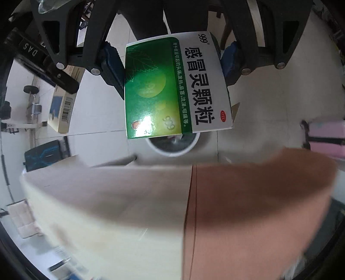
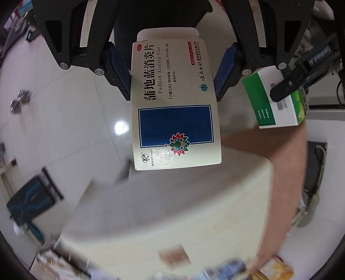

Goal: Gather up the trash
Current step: 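Carry both boxes over the white bin and open both tools to drop them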

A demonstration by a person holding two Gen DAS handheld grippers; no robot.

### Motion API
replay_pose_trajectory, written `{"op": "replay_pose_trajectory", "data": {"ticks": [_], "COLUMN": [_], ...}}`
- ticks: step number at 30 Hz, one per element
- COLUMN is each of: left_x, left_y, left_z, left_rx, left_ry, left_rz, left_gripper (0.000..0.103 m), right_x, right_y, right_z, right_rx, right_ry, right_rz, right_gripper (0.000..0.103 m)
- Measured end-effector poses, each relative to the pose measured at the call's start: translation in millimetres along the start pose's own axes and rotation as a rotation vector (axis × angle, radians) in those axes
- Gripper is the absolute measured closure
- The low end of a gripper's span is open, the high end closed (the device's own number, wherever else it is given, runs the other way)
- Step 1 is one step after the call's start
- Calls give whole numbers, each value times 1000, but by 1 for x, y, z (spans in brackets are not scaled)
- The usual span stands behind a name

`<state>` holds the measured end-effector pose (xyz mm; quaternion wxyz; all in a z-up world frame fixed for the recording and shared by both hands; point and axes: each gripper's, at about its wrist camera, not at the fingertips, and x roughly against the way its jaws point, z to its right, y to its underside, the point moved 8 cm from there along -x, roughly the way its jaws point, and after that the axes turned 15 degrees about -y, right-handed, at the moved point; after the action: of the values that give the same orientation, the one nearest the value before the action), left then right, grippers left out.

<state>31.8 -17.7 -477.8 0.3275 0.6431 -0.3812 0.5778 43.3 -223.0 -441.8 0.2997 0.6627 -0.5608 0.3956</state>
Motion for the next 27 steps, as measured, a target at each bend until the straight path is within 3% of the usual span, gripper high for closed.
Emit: {"op": "replay_pose_trajectory", "data": {"ticks": [7, 8, 11, 14, 15, 18, 21, 27], "left_x": [-164, -186, -233, -271, -277, -288, -289, -268], "left_y": [-19, -23, -24, -26, -22, -18, -10, 10], "left_z": [26, 29, 30, 26, 21, 3, -8, -12], "left_rx": [17, 24, 32, 43, 46, 44, 32, 20], "left_ry": [73, 76, 77, 49, 35, -47, -113, -145], "left_rz": [-135, -151, -174, -174, -168, -116, -89, -94], "left_gripper": [27, 25, 1, 1, 1, 1, 1, 1], "right_x": [-144, -163, -221, -274, -290, -323, -334, -325], "right_y": [5, 4, -2, -8, -9, -9, -6, 3], "right_z": [84, 95, 116, 129, 133, 144, 156, 162], "right_rx": [-97, -111, -137, -133, -119, -95, -62, 32], "right_ry": [-24, -32, -61, -108, -112, -100, -27, 135], "right_rz": [-68, -74, -97, -133, -140, -151, -164, -164], "right_gripper": [28, 28, 28, 27, 26, 0, 0, 0]}}
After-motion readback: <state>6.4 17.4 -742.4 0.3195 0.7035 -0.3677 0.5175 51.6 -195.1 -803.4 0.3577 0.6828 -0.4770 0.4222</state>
